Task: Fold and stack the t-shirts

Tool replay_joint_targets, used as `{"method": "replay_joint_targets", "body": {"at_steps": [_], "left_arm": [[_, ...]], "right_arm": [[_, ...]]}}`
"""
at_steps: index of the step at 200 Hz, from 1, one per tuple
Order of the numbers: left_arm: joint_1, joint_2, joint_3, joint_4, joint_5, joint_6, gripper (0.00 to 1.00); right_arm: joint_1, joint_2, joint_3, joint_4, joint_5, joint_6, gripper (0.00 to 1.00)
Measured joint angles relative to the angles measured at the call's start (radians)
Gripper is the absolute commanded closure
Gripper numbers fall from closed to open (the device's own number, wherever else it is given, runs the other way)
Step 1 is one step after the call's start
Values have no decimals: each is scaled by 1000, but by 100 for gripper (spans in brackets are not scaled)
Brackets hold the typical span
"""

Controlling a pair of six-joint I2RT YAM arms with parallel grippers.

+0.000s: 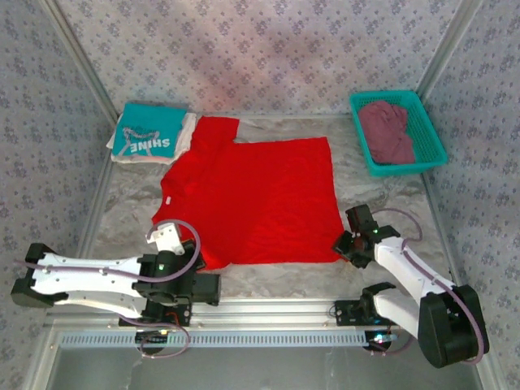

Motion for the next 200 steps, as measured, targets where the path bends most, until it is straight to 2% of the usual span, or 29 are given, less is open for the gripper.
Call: {"method": "replay_joint_targets", "body": {"at_steps": [26,53,70,101,129,164,200], "left_arm": [[3,-68,-70,10,-29,-20,100],[20,-201,-160,0,-43,-25,100],[53,-254,-155,-13,-51,15,100],[122,-258,-153,-8,-53,106,100],[222,-285,-153,68,-42,270,100],[357,-340,-153,200,10,537,100],[465,-328,-153,320,73,756,100]], "right_arm": [[-4,4,2,-23,18,-17,86],[1,2,6,26,-27,-29,100],[1,-6,7,41,-32,-31,100],[1,-3,16,61,-31,-31,100],[1,4,49,73,-32,-31,100],[1,-10,87,79,-31,-32,100],[1,-17,126,77,-31,-44,100]]}}
